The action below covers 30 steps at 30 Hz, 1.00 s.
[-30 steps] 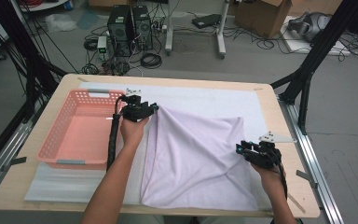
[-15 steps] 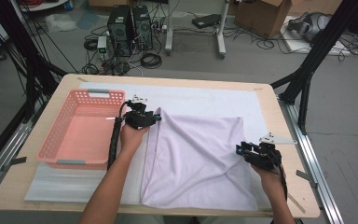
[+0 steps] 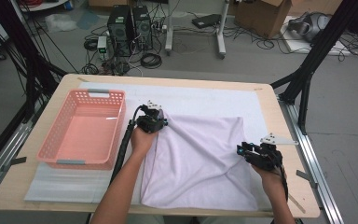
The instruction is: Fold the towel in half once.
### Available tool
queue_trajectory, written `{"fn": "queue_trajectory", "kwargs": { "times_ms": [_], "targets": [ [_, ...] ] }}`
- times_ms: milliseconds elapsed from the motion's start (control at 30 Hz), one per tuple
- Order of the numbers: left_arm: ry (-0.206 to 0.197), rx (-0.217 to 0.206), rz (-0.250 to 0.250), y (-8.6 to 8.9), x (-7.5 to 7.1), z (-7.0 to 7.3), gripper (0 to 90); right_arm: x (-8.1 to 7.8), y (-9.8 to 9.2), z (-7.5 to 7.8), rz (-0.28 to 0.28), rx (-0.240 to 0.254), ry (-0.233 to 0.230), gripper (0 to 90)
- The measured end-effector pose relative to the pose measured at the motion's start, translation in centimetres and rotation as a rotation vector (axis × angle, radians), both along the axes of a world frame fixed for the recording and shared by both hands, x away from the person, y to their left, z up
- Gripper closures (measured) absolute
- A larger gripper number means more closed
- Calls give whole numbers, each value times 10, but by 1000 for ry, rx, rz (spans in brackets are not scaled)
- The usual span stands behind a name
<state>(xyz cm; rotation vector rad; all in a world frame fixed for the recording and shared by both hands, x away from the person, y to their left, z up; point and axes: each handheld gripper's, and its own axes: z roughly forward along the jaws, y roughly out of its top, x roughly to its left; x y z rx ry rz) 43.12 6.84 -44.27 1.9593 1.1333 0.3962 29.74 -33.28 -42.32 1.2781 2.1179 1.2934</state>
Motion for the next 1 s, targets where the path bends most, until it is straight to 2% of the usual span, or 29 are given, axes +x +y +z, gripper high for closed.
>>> {"fn": "queue_trajectory", "kwargs": {
  "times_ms": [67, 100, 200, 267, 367, 433, 500, 533, 600, 700, 833, 900, 1000],
  "targets": [
    [-1, -20, 26, 7, -3, 3, 873, 0, -2, 0, -5, 0, -1, 656],
    [12, -30, 35, 10, -4, 5, 873, 1, -2, 1, -9, -1, -4, 657],
    [50, -21, 48, 22, -7, 10, 872, 5, -4, 1, -31, -7, -4, 660],
    [50, -42, 98, 29, -10, 12, 872, 9, -6, 1, -53, -4, 0, 663],
    [113, -9, 159, 39, -11, 11, 871, 20, -9, 3, -89, -14, 7, 663],
    [123, 8, 164, 39, -11, 10, 871, 28, -11, 4, -115, -22, 11, 661],
    [97, 7, 161, 37, -11, 11, 865, 36, -12, 5, -128, -30, 19, 654],
    [75, 2, 175, 37, -11, 12, 844, 40, -13, 6, -137, -36, 24, 644],
    [29, -30, 202, 37, -8, 12, 717, 49, -13, 5, -147, -49, 31, 622],
    [-3, -71, 217, 37, -4, 9, 578, 64, -15, 2, -166, -78, 39, 593],
    [-2, -110, 213, 36, 3, 0, 523, 86, -18, -3, -185, -59, 63, 565],
    [28, -113, 223, 34, 8, -6, 479, 97, -16, -8, -182, -44, 77, 524],
    [21, -98, 216, 29, 11, -9, 449, 110, -9, -14, -180, -40, 105, 478]
  ]
}}
